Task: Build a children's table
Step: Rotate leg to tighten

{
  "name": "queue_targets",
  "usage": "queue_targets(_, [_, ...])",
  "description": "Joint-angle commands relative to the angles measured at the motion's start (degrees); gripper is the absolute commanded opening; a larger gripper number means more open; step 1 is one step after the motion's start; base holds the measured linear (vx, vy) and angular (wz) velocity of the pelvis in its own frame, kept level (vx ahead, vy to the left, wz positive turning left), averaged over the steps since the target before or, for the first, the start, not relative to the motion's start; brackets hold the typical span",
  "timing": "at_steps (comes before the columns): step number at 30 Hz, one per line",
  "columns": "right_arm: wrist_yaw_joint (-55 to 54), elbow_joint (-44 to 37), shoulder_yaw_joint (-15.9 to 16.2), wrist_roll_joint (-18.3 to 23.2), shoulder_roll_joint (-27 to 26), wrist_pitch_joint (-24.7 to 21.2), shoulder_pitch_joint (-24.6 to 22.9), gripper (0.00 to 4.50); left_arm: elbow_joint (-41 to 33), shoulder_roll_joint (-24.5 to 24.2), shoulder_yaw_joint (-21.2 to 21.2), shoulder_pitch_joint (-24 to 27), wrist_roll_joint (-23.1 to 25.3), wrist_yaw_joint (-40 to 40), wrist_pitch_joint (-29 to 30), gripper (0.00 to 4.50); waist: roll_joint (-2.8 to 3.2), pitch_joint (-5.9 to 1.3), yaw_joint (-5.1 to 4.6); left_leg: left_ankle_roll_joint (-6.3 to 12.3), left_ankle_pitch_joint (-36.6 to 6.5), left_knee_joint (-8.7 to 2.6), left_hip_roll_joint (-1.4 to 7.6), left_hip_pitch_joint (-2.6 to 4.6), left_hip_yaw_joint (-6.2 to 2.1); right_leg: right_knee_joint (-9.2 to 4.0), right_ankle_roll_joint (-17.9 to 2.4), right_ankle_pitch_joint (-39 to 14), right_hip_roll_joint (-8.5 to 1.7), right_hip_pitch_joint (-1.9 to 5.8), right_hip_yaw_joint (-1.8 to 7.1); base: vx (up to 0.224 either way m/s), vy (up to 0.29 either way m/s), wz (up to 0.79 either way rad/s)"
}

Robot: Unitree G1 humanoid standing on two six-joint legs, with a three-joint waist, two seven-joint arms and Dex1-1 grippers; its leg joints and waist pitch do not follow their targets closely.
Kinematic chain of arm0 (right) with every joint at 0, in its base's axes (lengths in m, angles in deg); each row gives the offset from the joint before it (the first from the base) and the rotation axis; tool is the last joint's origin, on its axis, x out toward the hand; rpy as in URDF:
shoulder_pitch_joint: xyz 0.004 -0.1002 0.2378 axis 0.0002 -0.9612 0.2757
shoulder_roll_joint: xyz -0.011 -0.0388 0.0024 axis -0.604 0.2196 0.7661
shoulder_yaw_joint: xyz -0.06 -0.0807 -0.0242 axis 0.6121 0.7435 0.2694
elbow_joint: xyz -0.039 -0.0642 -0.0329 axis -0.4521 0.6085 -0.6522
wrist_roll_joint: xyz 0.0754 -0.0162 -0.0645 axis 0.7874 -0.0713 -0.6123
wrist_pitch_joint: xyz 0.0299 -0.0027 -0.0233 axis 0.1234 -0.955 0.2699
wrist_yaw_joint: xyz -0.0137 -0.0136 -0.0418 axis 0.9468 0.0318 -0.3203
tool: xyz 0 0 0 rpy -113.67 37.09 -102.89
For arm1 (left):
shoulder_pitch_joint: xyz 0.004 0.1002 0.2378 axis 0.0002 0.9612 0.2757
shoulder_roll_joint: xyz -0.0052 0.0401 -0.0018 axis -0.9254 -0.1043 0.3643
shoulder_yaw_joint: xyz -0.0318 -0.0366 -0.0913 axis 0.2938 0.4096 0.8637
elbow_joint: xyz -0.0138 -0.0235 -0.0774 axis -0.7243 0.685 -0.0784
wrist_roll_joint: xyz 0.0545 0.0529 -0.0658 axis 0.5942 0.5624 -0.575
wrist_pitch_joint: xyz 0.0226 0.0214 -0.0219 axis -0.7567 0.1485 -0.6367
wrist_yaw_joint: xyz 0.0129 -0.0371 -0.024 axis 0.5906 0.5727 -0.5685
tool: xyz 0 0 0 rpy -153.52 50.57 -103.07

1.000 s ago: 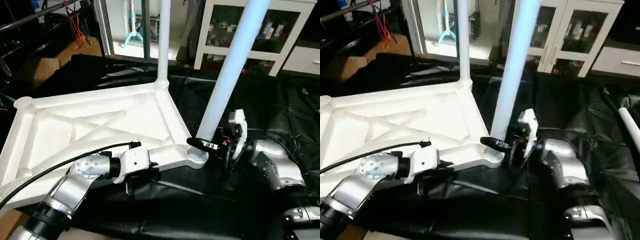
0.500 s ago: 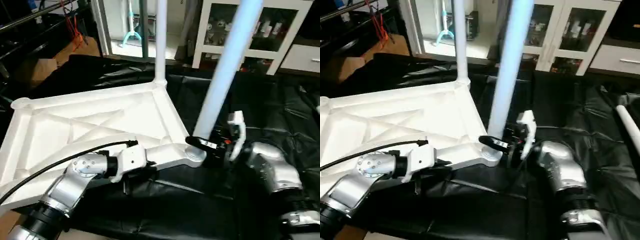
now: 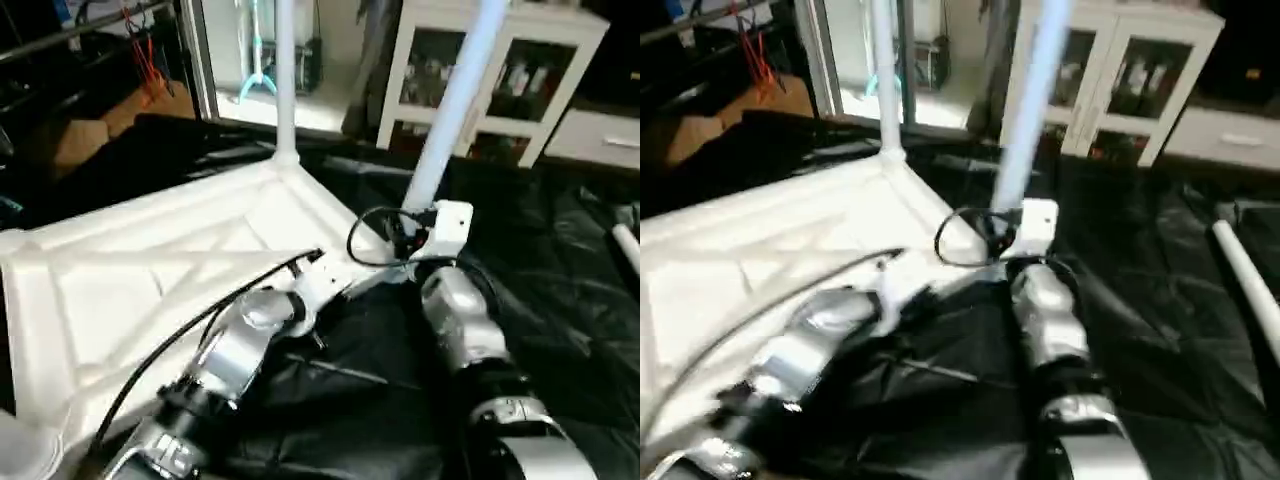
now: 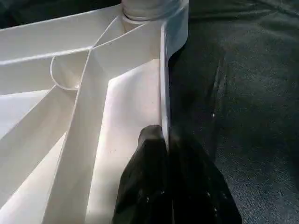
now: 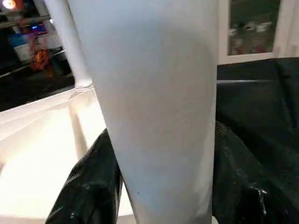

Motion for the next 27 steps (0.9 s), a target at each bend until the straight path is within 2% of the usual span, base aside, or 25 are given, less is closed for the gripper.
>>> queue_targets(1, [0.7, 6.0, -0.9, 2.9, -2.7, -3.5, -1.3, 1.99, 1.5, 0.8, -3.7, 0.4, 0.2, -1.9, -2.5, 0.00, 0.93, -1.34, -0.35, -2.87, -21.5, -5.17, 1.52, 0.45, -0.98, -6.27, -8.7, -12.2, -3.83, 0.16, 2.54, 0.000, 0.000, 0.00])
queue_targets(2, [1.0, 6.0, -0.9, 2.8, -2.6, -3.3, -1.0, 1.99, 1.2, 0.5, -3.8, 0.6, 0.3, -2.4, -2.7, 0.00, 0.97, -1.38, -0.40, -2.72, -20.9, -5.22, 1.56, 0.35, -1.00, -6.20, -8.8, -11.3, -3.84, 0.27, 2.54, 0.000, 0.000, 0.00])
queue_targets(4, [10.4, 4.2, 0.9, 1.4, 0.4, -0.5, -0.6, 1.99, -0.1, -2.9, -4.3, 2.1, 1.2, -4.8, -5.1, 0.00, 0.92, -1.48, -0.72, -2.08, -19.9, -5.31, 1.64, -0.16, -1.07, -5.96, -9.6, -8.2, -3.80, 0.72, 2.41, 0.000, 0.000, 0.00])
queue_targets(5, [10.5, 4.1, 0.9, 1.3, 0.5, -0.4, -0.6, 2.55, -0.1, -3.0, -4.3, 2.1, 1.2, -4.9, -5.1, 0.00, 0.99, -1.64, -0.69, -1.83, -18.7, -5.28, 1.75, -0.23, -1.12, -5.79, -9.9, -6.5, -3.85, 0.88, 2.35, 0.000, 0.000, 0.00])
queue_targets(6, [19.2, 1.8, 4.3, -0.9, 5.5, 4.1, -1.2, 2.69, -0.5, -7.5, -4.9, 3.3, 1.3, -8.1, -11.1, 0.00, 0.97, -1.83, -0.51, -1.50, -17.5, -5.04, 1.69, -0.27, -1.14, -5.78, -9.9, -4.8, -3.82, 1.08, 2.27, 0.000, 0.000, 0.00])
queue_targets(7, [20.3, 1.5, 4.7, -1.2, 6.1, 4.8, -1.2, 2.69, -0.5, -8.1, -5.0, 3.5, 1.3, -8.5, -12.0, 0.00, 0.87, -1.91, -0.57, -0.46, -15.9, -4.81, 1.75, -0.52, -1.01, -5.58, -10.7, -1.8, -3.88, 1.28, 2.31, 0.000, 0.000, 0.00])
queue_targets(8, [22.2, 1.0, 4.7, -0.8, 7.0, 4.6, -1.4, 2.74, -0.9, -9.1, -5.1, 3.9, 0.8, -9.9, -13.1, 0.00, 1.23, -1.84, -0.48, -0.26, -15.3, -4.90, 1.79, -0.54, -0.99, -5.46, -11.0, -0.9, -3.86, 1.22, 2.30, 0.000, 0.000, 0.00])
queue_targets(9, [25.3, -0.1, 4.3, 0.6, 8.0, 3.2, -1.7, 2.74, -1.4, -10.3, -5.1, 4.5, 0.3, -11.5, -13.5, 0.00, 0.68, -2.01, -0.58, 1.03, -13.1, -4.49, 1.66, -0.71, -0.67, -5.04, -12.4, 2.3, -3.82, 1.53, 2.33, 0.000, 0.000, 0.00])
queue_targets(11, [32.0, -3.1, 4.0, 3.0, 11.1, 1.0, -2.8, 2.98, -1.6, -12.9, -4.8, 5.6, 0.0, -14.0, -16.2, 0.00, 1.09, -2.23, -0.26, 2.39, -9.3, -4.11, 1.75, -0.71, -0.51, -4.54, -13.8, 6.7, -3.93, 1.64, 2.36, 0.000, 0.000, 0.00])
queue_targets(14, [44.1, -8.2, 4.7, 5.9, 16.8, -1.8, -5.3, 3.17, -1.8, -16.0, -3.8, 6.8, -1.5, -16.6, -19.7, 0.00, 1.04, -2.28, 0.39, 5.16, -5.5, -3.63, 1.74, -0.72, -0.46, -4.04, -14.0, 13.1, -3.63, 2.07, 2.09, 0.000, 0.000, 0.00])
queue_targets(15, [48.1, -10.7, 4.9, 7.5, 18.9, -4.1, -6.6, 3.29, -2.0, -16.7, -3.4, 7.1, -2.2, -17.3, -20.3, 0.00, 1.16, -2.22, 0.53, 5.90, -4.9, -3.57, 1.68, -0.68, -0.33, -4.02, -14.1, 14.4, -3.64, 2.05, 2.10, 0.000, 0.000, 0.00])
queue_targets(19, [55.9, -15.9, 4.8, 10.9, 23.8, -8.7, -9.5, 3.61, -1.0, -18.7, -2.1, 7.4, -3.8, -19.4, -23.4, 0.00, 1.01, -2.29, 1.16, 6.48, -4.6, -3.39, 1.73, -0.48, -0.22, -3.94, -14.4, 14.0, -3.76, 2.09, 2.16, 0.000, 0.000, 0.00])
queue_targets(20, [55.9, -15.9, 4.8, 10.9, 23.8, -8.7, -9.5, 3.73, -1.0, -18.7, -2.1, 7.4, -3.8, -19.4, -23.4, 0.00, 1.38, -2.21, 1.19, 6.51, -4.4, -3.40, 1.66, -0.56, -0.29, -3.90, -14.4, 13.8, -3.72, 2.07, 2.14, 0.000, 0.000, 0.00])
queue_targets(22, [56.7, -16.8, 4.7, 11.1, 23.9, -9.1, -10.1, 3.73, -0.4, -19.1, -1.8, 7.2, -3.8, -20.1, -24.5, 0.00, 1.18, -2.12, 1.04, 5.80, -4.7, -3.48, 1.65, -0.57, -0.22, -4.05, -14.7, 11.2, -3.76, 2.00, 2.02, 0.000, 0.000, 0.00])
queue_targets(23, [56.9, -17.0, 4.9, 11.2, 23.8, -9.5, -10.2, 3.73, -0.1, -19.2, -1.8, 7.1, -3.9, -20.3, -24.8, 0.00, 1.47, -2.06, 1.04, 5.53, -5.1, -3.55, 1.72, -0.49, -0.23, -4.11, -14.7, 10.3, -3.82, 1.91, 2.03, 0.000, 0.000, 0.00])
queue_targets(26, [57.5, -17.8, 5.8, 11.5, 22.7, -10.7, -10.5, 3.73, 0.0, -19.3, -2.0, 7.0, -4.3, -20.7, -25.2, 0.00, 1.36, -2.09, 0.91, 4.77, -6.1, -3.63, 1.81, -0.38, -0.22, -4.25, -14.8, 7.5, -3.80, 1.88, 2.06, 0.000, 0.000, 0.00])
queue_targets(27, [57.5, -17.5, 6.1, 11.6, 22.3, -11.0, -10.4, 3.48, -0.1, -19.3, -2.1, 7.0, -4.4, -20.9, -25.3, 0.00, 1.21, -2.09, 0.91, 4.89, -5.7, -3.61, 1.81, -0.40, -0.20, -4.17, -14.9, 7.5, -3.85, 1.82, 2.10, 0.000, 0.000, 0.00])
